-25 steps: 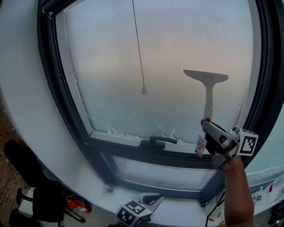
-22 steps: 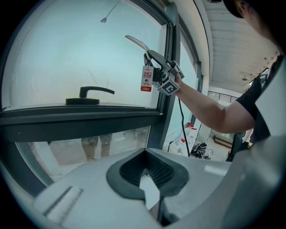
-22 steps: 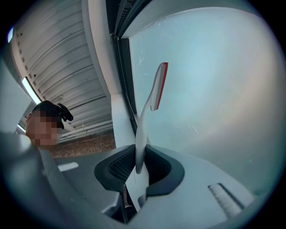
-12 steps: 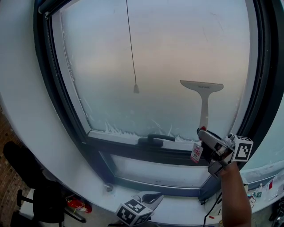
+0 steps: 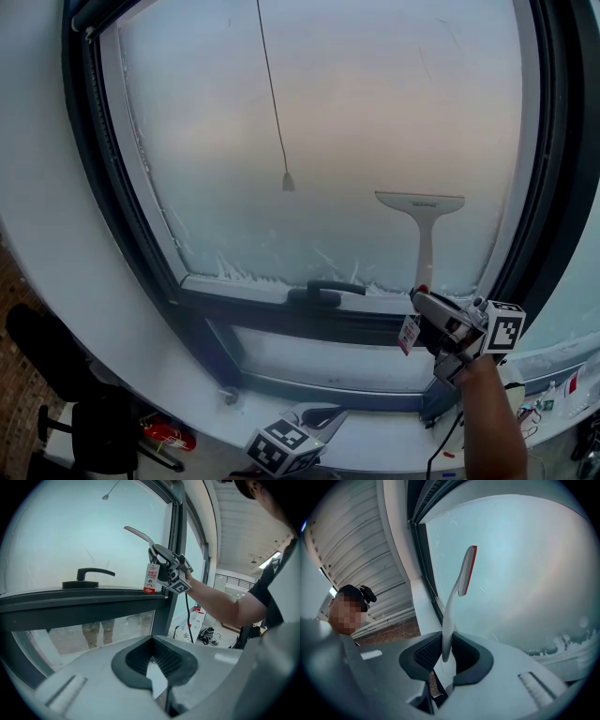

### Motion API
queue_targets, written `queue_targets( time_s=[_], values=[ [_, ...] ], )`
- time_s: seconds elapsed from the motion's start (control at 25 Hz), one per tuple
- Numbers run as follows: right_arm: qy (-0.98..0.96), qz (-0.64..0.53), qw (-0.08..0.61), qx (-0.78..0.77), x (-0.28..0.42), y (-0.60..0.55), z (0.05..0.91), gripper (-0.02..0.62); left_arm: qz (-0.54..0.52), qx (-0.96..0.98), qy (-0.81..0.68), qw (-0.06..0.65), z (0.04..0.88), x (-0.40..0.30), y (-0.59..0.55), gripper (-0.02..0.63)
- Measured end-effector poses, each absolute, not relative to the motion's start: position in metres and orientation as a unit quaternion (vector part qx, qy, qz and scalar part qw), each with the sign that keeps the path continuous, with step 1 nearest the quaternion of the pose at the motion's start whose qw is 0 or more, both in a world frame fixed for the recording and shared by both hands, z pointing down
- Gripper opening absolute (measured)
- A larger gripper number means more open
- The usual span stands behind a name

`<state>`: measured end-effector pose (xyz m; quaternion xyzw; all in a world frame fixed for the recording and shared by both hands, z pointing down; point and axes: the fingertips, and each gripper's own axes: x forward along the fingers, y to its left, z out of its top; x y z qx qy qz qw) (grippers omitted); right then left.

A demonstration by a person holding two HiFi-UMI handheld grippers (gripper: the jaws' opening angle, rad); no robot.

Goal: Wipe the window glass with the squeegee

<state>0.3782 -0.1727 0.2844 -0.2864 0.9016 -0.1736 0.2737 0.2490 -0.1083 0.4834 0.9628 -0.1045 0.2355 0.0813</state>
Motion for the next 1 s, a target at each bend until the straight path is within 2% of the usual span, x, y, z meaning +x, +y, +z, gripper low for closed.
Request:
queue_targets(
  time_s=[1.0],
  values=[
    [0.880,-0.231,0.285,-0.303,0.377,-0.167,0.376,0.084,0.243,0.961,-0.101,0.087,0.492,0.257,-0.109,0.000]
  ],
)
